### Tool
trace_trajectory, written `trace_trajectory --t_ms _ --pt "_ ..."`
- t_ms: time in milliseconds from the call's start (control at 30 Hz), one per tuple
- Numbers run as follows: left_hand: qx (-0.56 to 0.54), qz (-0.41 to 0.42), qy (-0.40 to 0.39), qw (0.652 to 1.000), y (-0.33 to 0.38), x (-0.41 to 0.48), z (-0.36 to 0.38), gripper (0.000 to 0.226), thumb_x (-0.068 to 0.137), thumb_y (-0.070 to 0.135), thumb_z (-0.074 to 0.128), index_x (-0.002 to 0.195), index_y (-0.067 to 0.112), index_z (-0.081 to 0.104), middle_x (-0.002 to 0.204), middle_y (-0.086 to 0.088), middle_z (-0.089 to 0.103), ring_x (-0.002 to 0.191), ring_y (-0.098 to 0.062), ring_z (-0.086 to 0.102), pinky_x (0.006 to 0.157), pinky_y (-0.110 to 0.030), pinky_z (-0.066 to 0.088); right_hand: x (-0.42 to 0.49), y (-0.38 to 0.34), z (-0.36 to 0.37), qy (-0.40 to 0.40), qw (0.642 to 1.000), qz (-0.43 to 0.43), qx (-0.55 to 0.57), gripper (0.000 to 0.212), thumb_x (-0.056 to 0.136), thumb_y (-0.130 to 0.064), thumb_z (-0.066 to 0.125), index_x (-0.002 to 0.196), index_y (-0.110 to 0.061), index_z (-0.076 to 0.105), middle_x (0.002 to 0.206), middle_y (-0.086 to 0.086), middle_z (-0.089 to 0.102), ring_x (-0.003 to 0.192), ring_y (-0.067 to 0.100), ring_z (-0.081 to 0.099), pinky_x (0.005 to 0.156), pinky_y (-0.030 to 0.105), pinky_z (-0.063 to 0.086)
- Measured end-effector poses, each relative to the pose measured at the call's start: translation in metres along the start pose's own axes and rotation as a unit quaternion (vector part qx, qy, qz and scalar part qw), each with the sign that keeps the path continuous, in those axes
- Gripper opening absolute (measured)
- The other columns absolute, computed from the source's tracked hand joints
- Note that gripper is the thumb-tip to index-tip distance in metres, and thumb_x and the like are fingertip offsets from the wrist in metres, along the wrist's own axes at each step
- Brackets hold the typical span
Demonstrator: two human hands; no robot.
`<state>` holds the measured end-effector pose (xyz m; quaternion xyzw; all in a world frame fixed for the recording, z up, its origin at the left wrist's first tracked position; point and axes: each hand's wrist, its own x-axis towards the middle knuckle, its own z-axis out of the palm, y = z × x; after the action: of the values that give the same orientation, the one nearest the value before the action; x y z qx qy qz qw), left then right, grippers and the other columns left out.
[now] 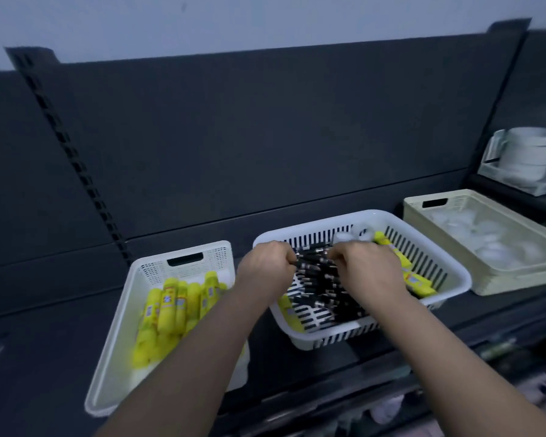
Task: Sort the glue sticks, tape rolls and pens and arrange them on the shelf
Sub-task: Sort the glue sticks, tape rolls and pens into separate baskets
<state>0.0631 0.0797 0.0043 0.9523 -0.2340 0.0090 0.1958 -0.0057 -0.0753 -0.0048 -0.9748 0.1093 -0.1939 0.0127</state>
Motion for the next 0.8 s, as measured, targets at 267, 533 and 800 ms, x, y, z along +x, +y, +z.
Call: trace_trajectory --t_ms 267,533,800 --pt "-0.002 -0.003 -0.007 1.000 0.057 0.056 0.049 0.023 0.091 0.012 0.049 0.100 0.019 0.069 0.108 -0.002 0.067 0.104 -0.024 0.058 0.081 -0.034 0.050 0.034 0.109 0.023 -0.061 0.994 0.084 -0.017 0.027 0.078 -0.009 0.056 0.091 -0.028 0.071 0.083 -0.004 0.070 0.081 0.021 0.065 0.062 0.029 0.045" --pt "0.139 -0.021 -0.064 0.988 0.100 0.117 0.093 0.047 0.091 0.006 0.050 0.130 0.031 0.054 0.122 -0.006 0.048 0.119 -0.026 0.043 0.084 -0.034 0.043 0.065 0.149 0.040 -0.085 0.996 0.000 0.031 0.029 0.080 -0.009 0.053 0.097 -0.027 0.069 0.088 -0.002 0.069 0.085 0.024 0.063 0.060 0.031 0.043" --pt "0.060 -0.095 0.015 0.994 0.106 0.117 0.075 0.025 0.094 0.025 0.055 0.118 0.021 0.062 0.120 -0.004 0.046 0.117 -0.023 0.043 0.086 -0.038 0.047 0.120 0.150 0.067 -0.108 0.988 -0.088 0.061 0.039 0.083 0.000 0.056 0.117 -0.019 0.060 0.115 0.002 0.059 0.105 0.023 0.056 0.064 0.029 0.040"
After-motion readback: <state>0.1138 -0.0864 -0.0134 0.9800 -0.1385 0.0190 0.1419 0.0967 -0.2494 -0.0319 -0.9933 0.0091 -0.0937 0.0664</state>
